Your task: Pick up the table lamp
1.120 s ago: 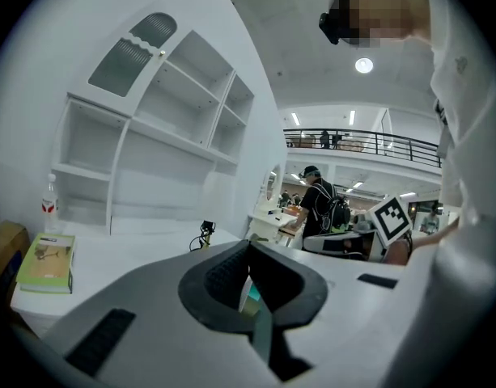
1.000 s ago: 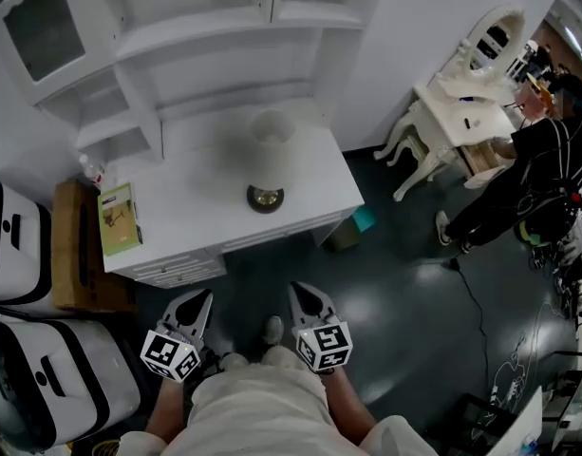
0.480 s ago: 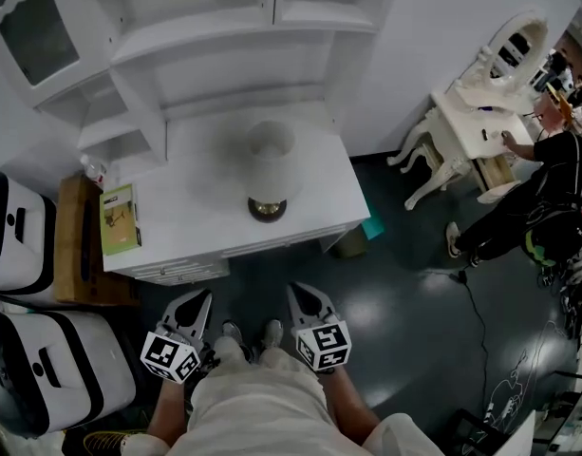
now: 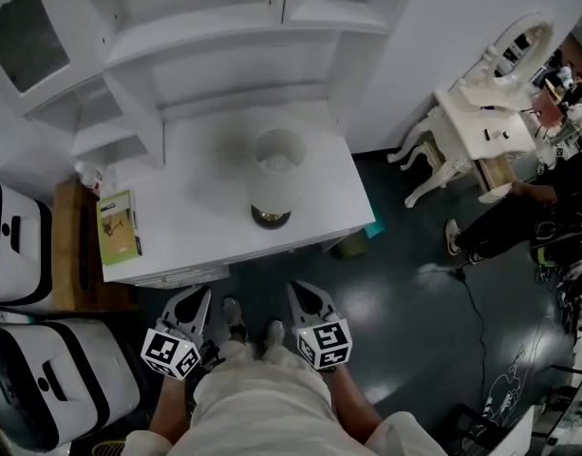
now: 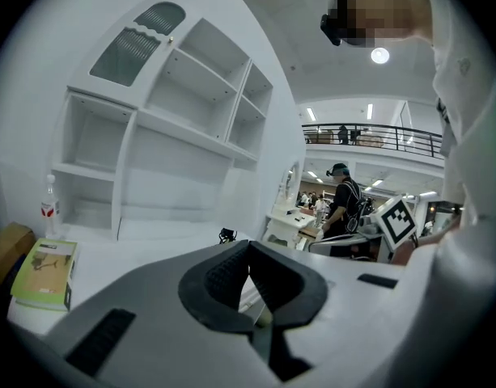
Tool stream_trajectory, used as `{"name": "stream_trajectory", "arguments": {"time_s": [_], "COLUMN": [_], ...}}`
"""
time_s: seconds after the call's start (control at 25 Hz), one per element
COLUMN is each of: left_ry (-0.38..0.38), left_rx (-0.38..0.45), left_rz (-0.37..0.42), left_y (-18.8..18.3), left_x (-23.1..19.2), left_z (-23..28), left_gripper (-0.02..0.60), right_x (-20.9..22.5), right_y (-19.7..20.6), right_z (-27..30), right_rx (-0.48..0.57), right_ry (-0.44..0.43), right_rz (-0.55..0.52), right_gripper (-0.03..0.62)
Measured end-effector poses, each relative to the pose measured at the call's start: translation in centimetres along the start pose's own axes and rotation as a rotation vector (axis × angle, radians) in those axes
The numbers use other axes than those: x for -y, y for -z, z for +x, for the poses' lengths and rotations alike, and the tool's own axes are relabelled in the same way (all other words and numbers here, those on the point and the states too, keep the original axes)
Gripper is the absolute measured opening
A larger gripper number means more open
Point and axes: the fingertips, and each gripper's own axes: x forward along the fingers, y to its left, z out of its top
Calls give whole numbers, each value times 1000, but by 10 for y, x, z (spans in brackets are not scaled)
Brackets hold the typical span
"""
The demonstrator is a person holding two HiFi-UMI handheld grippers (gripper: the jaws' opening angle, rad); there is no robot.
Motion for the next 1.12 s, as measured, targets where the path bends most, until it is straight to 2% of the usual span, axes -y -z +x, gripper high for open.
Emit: {"name": "stream_trajectory", "arguments": {"time_s": [0.8, 1.12], "left_ry": [169, 257], "left_rx": [5, -15], "left_rz": [16, 19], "left_y": [-39, -36], "left_x": [-85, -99], "left_z": [57, 64], "left_gripper": [9, 9], "right_x": [5, -4], "right_y": [-52, -51], "right_z": [74, 102], "right_rx": [22, 15], "right_ry": [168, 198], "right_rz": [-8, 15], "right_gripper": [12, 12]}}
